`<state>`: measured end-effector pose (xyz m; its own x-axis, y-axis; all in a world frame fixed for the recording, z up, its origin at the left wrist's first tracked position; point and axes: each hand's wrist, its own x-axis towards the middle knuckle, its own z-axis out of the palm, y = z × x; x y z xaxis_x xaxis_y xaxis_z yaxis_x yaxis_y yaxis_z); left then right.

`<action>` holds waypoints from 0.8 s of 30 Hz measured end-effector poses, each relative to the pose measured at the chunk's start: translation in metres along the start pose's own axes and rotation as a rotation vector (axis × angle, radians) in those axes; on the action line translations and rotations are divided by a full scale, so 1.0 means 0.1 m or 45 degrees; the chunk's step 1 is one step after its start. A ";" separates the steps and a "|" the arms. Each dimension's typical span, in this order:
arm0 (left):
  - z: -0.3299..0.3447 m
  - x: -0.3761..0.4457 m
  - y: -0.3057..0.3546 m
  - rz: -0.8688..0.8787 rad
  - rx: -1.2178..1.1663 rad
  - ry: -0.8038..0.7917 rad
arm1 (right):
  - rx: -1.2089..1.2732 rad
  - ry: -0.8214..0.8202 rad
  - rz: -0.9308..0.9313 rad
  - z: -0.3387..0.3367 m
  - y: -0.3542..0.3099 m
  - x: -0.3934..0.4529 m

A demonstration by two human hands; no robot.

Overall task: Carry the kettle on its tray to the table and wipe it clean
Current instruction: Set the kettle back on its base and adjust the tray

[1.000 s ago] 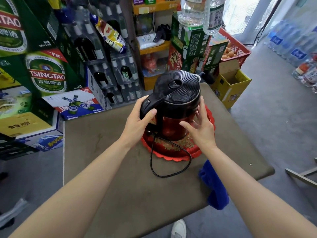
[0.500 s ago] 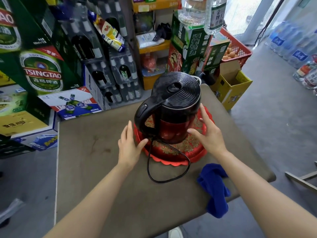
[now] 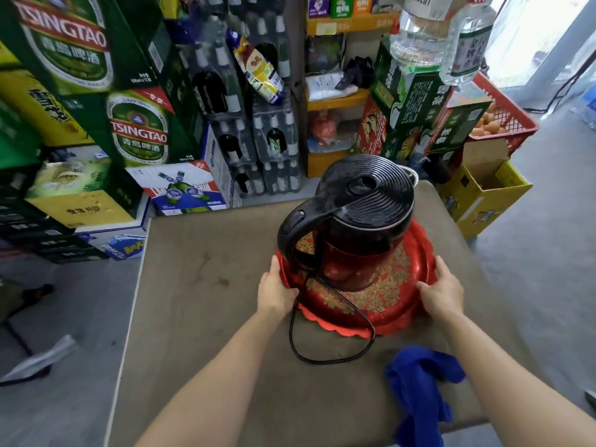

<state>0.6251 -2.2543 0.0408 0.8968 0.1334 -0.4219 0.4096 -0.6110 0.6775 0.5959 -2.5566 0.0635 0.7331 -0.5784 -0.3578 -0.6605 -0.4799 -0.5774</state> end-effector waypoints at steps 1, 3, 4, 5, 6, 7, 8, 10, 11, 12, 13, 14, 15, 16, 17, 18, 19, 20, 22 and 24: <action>0.00 0.01 -0.02 0.016 0.007 0.012 | 0.045 -0.017 -0.015 0.02 0.00 0.00; -0.03 0.02 -0.09 0.029 0.023 0.042 | 0.098 -0.016 -0.036 0.06 -0.05 -0.04; -0.06 0.02 -0.14 0.025 0.025 0.060 | 0.116 -0.029 -0.049 0.10 -0.08 -0.07; -0.12 0.02 -0.20 0.012 0.020 0.080 | 0.129 -0.059 -0.064 0.15 -0.12 -0.09; -0.19 0.02 -0.27 -0.008 0.012 0.102 | 0.138 -0.098 -0.081 0.22 -0.16 -0.12; -0.28 0.01 -0.34 -0.023 0.004 0.121 | 0.145 -0.133 -0.093 0.30 -0.22 -0.16; -0.38 0.01 -0.42 -0.032 0.002 0.136 | 0.150 -0.154 -0.106 0.38 -0.29 -0.20; -0.60 0.01 -0.58 -0.030 0.019 0.168 | 0.166 -0.180 -0.137 0.58 -0.43 -0.29; -0.72 0.02 -0.67 -0.027 0.029 0.187 | 0.176 -0.196 -0.150 0.69 -0.50 -0.33; -0.83 0.02 -0.76 -0.025 0.040 0.206 | 0.183 -0.213 -0.163 0.80 -0.57 -0.37; -0.94 0.04 -0.83 -0.024 0.050 0.224 | 0.185 -0.227 -0.177 0.90 -0.64 -0.41; -1.04 0.05 -0.91 -0.028 0.057 0.239 | 0.184 -0.237 -0.194 1.00 -0.71 -0.44; -1.13 0.06 -0.98 -0.033 0.057 0.252 | 0.176 -0.242 -0.201 1.09 -0.79 -0.48; -1.21 0.07 -1.04 -0.040 0.052 0.263 | 0.165 -0.242 -0.214 1.17 -0.86 -0.50; -1.28 0.08 -1.09 -0.043 0.045 0.274 | 0.161 -0.239 -0.218 1.25 -0.93 -0.53; -1.35 0.09 -1.13 -0.041 0.040 0.285 | 0.166 -0.239 -0.220 1.32 -0.98 -0.55; -1.43 0.11 -1.17 -0.039 0.039 0.297 | 0.179 -0.243 -0.216 1.39 -1.03 -0.59; -1.51 0.13 -1.21 -0.039 0.039 0.311 | 0.187 -0.249 -0.216 1.46 -1.07 -0.62; -1.68 0.19 -1.28 -0.045 0.047 0.336 | 0.209 -0.262 -0.214 1.60 -1.15 -0.69; -1.84 0.24 -1.36 -0.046 0.063 0.343 | 0.233 -0.264 -0.224 1.74 -1.22 -0.76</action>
<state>0.6220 -2.0243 0.0498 0.8965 0.3548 -0.2655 0.4397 -0.6382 0.6319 0.6485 -2.3390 0.0330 0.8631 -0.3414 -0.3722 -0.4947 -0.4227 -0.7594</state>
